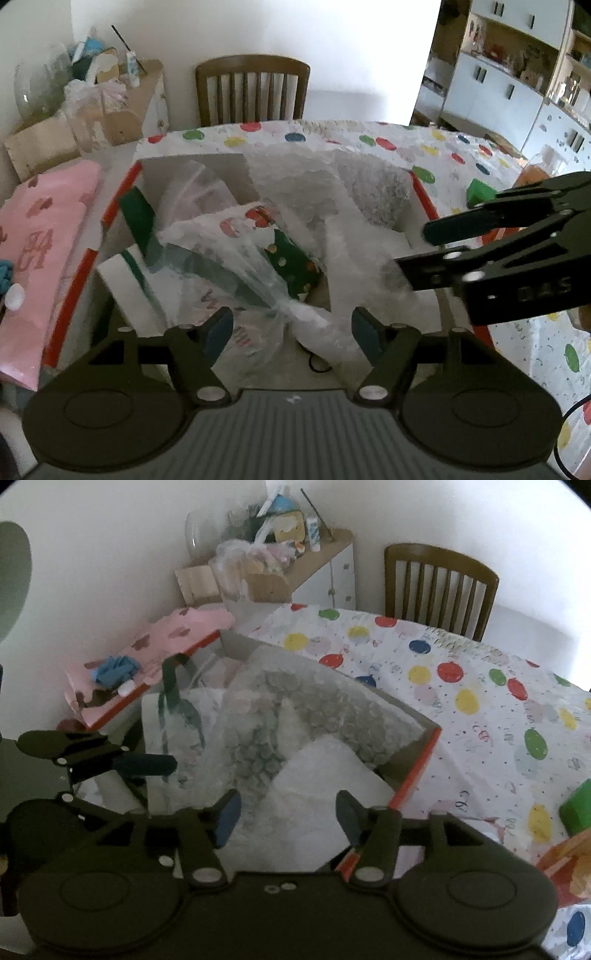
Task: Organize soft objects
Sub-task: 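Open both grippers to release the plastic bag and bubble wrap in the box, then withdraw both grippers from the box and move toward the sponge and snack bag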
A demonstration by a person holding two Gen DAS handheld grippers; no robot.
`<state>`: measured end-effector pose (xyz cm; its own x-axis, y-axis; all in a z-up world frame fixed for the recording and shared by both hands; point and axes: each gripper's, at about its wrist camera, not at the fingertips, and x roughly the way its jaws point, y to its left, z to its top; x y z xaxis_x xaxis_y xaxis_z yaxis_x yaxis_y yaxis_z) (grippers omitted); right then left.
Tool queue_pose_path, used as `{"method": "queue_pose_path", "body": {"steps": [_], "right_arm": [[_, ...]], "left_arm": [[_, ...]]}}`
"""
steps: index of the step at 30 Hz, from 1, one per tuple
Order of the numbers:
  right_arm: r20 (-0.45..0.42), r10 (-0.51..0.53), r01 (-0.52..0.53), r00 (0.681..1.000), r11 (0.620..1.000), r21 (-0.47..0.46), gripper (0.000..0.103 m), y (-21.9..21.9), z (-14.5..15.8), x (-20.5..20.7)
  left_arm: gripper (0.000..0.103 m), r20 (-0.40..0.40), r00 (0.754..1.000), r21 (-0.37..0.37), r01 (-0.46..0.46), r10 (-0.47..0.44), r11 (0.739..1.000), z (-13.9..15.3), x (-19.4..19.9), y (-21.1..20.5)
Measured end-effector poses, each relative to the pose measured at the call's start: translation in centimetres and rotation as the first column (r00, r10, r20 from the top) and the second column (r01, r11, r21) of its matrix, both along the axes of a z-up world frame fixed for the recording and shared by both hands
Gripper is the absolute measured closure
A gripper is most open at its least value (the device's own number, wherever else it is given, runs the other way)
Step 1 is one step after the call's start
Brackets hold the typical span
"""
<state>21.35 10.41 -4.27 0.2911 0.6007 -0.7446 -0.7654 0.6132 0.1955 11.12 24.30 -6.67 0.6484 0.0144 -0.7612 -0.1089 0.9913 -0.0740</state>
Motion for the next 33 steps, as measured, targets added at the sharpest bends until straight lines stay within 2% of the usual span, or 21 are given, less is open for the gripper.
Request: {"method": "queue_pose_path", "body": {"steps": [3, 5, 8, 11, 17, 23, 26, 33], "right_arm": [[0.013, -0.012, 0.012, 1.000, 1.000, 0.027, 0.038, -1.1, 0.9, -0.6], [0.010, -0.019, 0.019, 1.000, 0.998, 0.055, 0.032, -1.9, 1.6, -0.8], [0.010, -0.034, 0.033, 0.999, 0.995, 0.094, 0.026, -3.1, 2.5, -1.4], [0.017, -0.037, 0.035, 0.999, 0.992, 0.122, 0.022, -4.5, 3.4, -2.2], [0.034, -0.056, 0.050, 0.998, 0.985, 0.165, 0.013, -7.6, 4.7, -3.9], [0.038, -0.097, 0.087, 0.995, 0.976, 0.201, 0.008, -11.1, 5.3, -5.1], [0.046, -0.119, 0.107, 0.992, 0.971, 0.213, 0.006, -12.7, 5.5, -5.9], [0.069, -0.189, 0.171, 0.980, 0.963, 0.210, 0.005, -16.8, 5.3, -7.5]], "left_arm": [[0.030, 0.019, 1.000, -0.008, -0.015, 0.016, 1.000, 0.7, -0.8, 0.1], [0.027, 0.036, 0.999, -0.019, -0.026, 0.026, 0.999, 1.2, -1.4, 0.0], [0.026, 0.063, 0.998, -0.024, -0.027, 0.028, 0.999, 2.0, -2.3, -0.2], [0.020, 0.081, 0.996, -0.023, -0.027, 0.029, 0.999, 2.6, -3.1, -0.6], [0.018, 0.082, 0.996, 0.010, -0.039, 0.038, 0.999, 3.4, -4.3, -1.2], [0.015, 0.094, 0.993, 0.016, -0.067, 0.065, 0.998, 4.1, -5.7, -0.9], [0.004, 0.111, 0.990, 0.018, -0.087, 0.084, 0.996, 4.6, -6.5, -0.9], [0.001, 0.186, 0.980, -0.051, -0.059, 0.067, 0.997, 6.3, -7.3, -2.3]]}}
